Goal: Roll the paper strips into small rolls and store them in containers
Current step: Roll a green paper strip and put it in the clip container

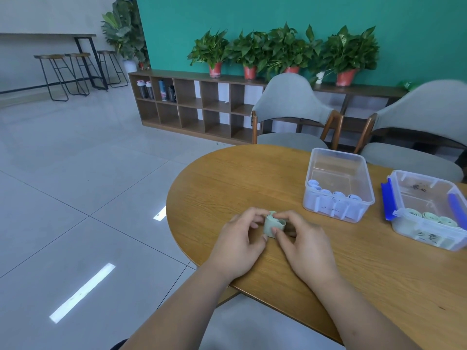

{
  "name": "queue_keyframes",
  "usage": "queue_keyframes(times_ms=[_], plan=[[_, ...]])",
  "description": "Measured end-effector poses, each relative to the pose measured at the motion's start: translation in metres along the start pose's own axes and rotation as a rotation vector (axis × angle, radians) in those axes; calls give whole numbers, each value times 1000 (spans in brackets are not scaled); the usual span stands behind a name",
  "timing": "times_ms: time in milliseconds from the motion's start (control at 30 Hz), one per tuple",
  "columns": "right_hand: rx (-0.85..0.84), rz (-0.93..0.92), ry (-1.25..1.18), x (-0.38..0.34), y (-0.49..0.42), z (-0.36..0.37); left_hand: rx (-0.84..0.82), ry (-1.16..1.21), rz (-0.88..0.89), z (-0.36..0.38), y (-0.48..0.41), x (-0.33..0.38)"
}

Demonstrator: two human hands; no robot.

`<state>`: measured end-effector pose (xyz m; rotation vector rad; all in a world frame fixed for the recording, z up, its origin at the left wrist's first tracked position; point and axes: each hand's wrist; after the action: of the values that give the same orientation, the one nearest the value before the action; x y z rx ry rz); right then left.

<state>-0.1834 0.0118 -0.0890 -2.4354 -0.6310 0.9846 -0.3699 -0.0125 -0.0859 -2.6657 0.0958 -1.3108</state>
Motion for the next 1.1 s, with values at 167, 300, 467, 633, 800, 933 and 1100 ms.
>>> queue_keyframes(times_ms=[167,300,467,633,800,933,1100], plan=[[-35,218,-478,9,-7,-5,-63,13,12,-1,-1,-2],[-89,228,-527,8,-9,-5,-94,50,13,-1,-3,-4],[-155,207,-564,4,-10,-7,-94,142,-7,-3,-6,-4],[-144,248,-655,1,-11,-11,-34,192,-58,-4,-3,-2],[-156,326,-733,0,-13,-22,-52,192,-44,-6,2,7],[-195,459,-804,-3,-21,-33,-50,168,-46,-7,4,10],[-142,547,-867,-10,-27,-46,-69,184,-19,-9,5,11]])
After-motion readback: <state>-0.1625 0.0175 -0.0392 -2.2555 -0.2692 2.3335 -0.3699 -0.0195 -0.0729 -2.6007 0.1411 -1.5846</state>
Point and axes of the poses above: each hand's wrist, its own y-axis away from the middle knuckle, its own z-axis out of the palm, x = y × z, and after that the axes turned 8 degrees about -z, right-handed
